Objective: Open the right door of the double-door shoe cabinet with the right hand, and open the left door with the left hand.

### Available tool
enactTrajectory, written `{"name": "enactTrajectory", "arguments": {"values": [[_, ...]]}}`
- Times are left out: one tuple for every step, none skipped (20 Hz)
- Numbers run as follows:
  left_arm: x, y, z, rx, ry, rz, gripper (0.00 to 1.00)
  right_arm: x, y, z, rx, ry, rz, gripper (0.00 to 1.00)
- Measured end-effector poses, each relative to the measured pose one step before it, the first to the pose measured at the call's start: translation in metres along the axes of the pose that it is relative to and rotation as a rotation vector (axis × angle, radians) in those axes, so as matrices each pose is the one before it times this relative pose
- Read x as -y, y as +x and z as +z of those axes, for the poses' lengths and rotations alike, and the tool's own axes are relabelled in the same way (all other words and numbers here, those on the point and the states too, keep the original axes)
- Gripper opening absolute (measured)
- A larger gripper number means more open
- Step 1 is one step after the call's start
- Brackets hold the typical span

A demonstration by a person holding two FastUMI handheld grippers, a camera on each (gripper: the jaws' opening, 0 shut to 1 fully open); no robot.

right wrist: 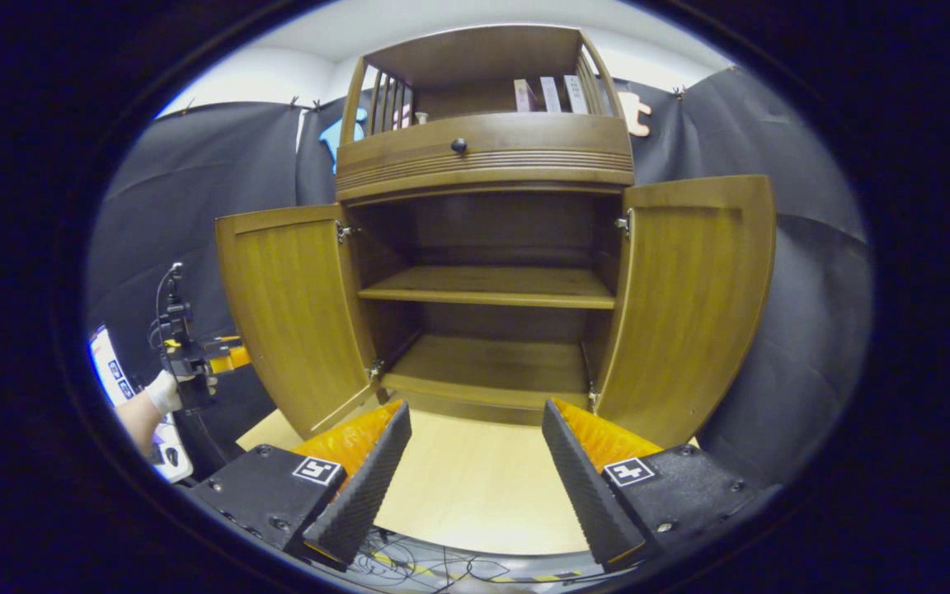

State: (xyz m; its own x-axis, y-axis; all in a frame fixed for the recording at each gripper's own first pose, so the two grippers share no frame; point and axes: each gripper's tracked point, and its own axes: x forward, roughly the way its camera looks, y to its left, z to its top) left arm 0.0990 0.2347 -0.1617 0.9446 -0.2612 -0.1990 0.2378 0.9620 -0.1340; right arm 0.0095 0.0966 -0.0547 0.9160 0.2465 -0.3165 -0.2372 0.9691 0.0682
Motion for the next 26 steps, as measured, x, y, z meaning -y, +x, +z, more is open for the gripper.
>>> {"name": "enactTrajectory", "arguments": {"values": [[-0.00202, -0.00698, 0.00381, 0.00079, -0.00624, 0.01157, 0.81, 0.00260, -0.00005, 0.00336, 0.00837, 0.00115, -0.00238, 1.00], [-0.00311, -0.00721, 0.00155, -0.00584, -0.00230, 0.02462, 0.82, 0.00267, 0.00042, 0.00233, 0.00865, 0.00088, -0.00270, 1.00], [-0.00206, -0.00982, 0.00241, -0.01074, -0.00077, 0.02382, 0.96, 0.00237, 0.00012, 0.00329, 0.00855, 0.00142, -0.00326, 1.00], [0.00066, -0.00963, 0.00055, -0.01748, -0.00225, 0.01811, 0.96, 0.00160, -0.00070, 0.00209, 0.01000, 0.00301, 0.00023, 1.00], [0.00346, -0.01013, 0.00503, -0.00729, -0.00274, 0.01045, 0.95, 0.00159, 0.00032, 0.00301, 0.00973, 0.00211, 0.00047, 1.00], [0.00339, -0.00832, 0.00882, 0.01122, 0.00155, 0.01583, 0.95, 0.00188, -0.00016, 0.00213, 0.01091, 0.00181, -0.00139, 1.00], [0.00443, -0.00946, 0.00950, 0.01847, 0.00845, 0.01157, 0.95, 0.00193, 0.00090, 0.00353, 0.01174, 0.00477, -0.00030, 1.00], [0.00504, -0.00856, 0.00980, 0.01549, 0.01198, 0.01598, 0.95, 0.00227, 0.00225, 0.00321, 0.00943, 0.00515, 0.00106, 1.00], [0.00349, -0.00861, 0.00937, 0.01440, 0.01386, 0.02313, 0.95, 0.00294, 0.00156, 0.00311, 0.00740, 0.00440, -0.00229, 1.00], [0.00279, -0.00532, 0.00857, 0.00199, 0.01905, 0.02489, 0.95, 0.00320, -0.00067, 0.00273, 0.00947, 0.00382, -0.00574, 1.00], [0.00476, -0.00560, 0.00731, 0.00000, 0.01592, 0.03080, 0.95, 0.00331, -0.00048, 0.00495, 0.01323, 0.00380, -0.00411, 1.00], [0.00737, -0.00323, 0.00960, 0.00555, 0.01046, 0.01644, 0.95, 0.00309, -0.00168, 0.00449, 0.01384, 0.00173, -0.00700, 1.00], [0.01185, -0.00375, 0.01243, 0.00821, -0.00211, 0.00105, 0.95, 0.00444, -0.00128, 0.00596, 0.01658, 0.00055, -0.00892, 1.00], [0.01328, -0.00144, 0.00825, -0.00184, -0.01364, 0.00490, 0.95, 0.00480, -0.00180, 0.00556, 0.01756, 0.00029, -0.01122, 1.00], [0.01070, -0.00202, 0.00623, 0.00220, -0.01107, 0.00779, 0.95, 0.00476, -0.00125, 0.00560, 0.01287, 0.00101, -0.01055, 1.00], [0.01110, 0.00075, 0.00441, -0.00888, -0.00900, 0.00929, 0.95, 0.00433, 0.00184, 0.00337, 0.00814, 0.00410, -0.00997, 1.00], [0.01170, 0.00100, 0.00470, 0.00038, 0.00179, 0.00311, 0.95, 0.00376, -0.00161, 0.00317, 0.00471, 0.00541, -0.00600, 1.00], [0.01087, 0.00133, 0.00387, 0.00312, 0.01042, 0.00978, 0.96, 0.00282, -0.00130, 0.00309, 0.00764, 0.00464, -0.00659, 1.00], [0.01268, 0.00100, 0.00427, 0.00950, 0.01757, 0.00085, 0.96, 0.00431, -0.00202, 0.00313, 0.00505, -0.00021, -0.01078, 1.00], [0.01640, 0.00186, 0.00295, 0.00600, 0.01371, -0.00076, 0.96, 0.00441, -0.00084, -0.00006, 0.00623, -0.00263, -0.01352, 1.00], [0.01395, -0.00035, 0.00167, 0.00507, 0.00691, -0.00647, 0.96, 0.00461, -0.00153, 0.00139, 0.00364, -0.00271, -0.01337, 1.00], [0.01654, -0.00004, -0.00015, 0.00189, -0.00288, -0.01119, 1.00, 0.00363, -0.00011, 0.00004, 0.00185, -0.00326, -0.01045, 1.00], [0.01827, 0.00339, -0.00051, 0.00536, -0.00431, -0.02211, 0.96, 0.00534, -0.00090, -0.00261, -0.00002, -0.00389, -0.01495, 1.00], [0.01558, 0.00138, -0.00231, 0.00291, -0.00613, -0.01273, 0.96, 0.00412, -0.00058, 0.00001, 0.00153, -0.00021, -0.01500, 1.00], [0.01023, -0.00014, -0.00141, 0.00420, -0.00238, -0.00371, 0.96, 0.00302, -0.00140, 0.00054, 0.00245, 0.00202, -0.01083, 1.00], [0.01076, -0.00042, -0.00193, 0.00099, 0.00593, -0.00710, 0.96, 0.00194, -0.00112, -0.00048, 0.00223, 0.00166, -0.00992, 1.00]]}}
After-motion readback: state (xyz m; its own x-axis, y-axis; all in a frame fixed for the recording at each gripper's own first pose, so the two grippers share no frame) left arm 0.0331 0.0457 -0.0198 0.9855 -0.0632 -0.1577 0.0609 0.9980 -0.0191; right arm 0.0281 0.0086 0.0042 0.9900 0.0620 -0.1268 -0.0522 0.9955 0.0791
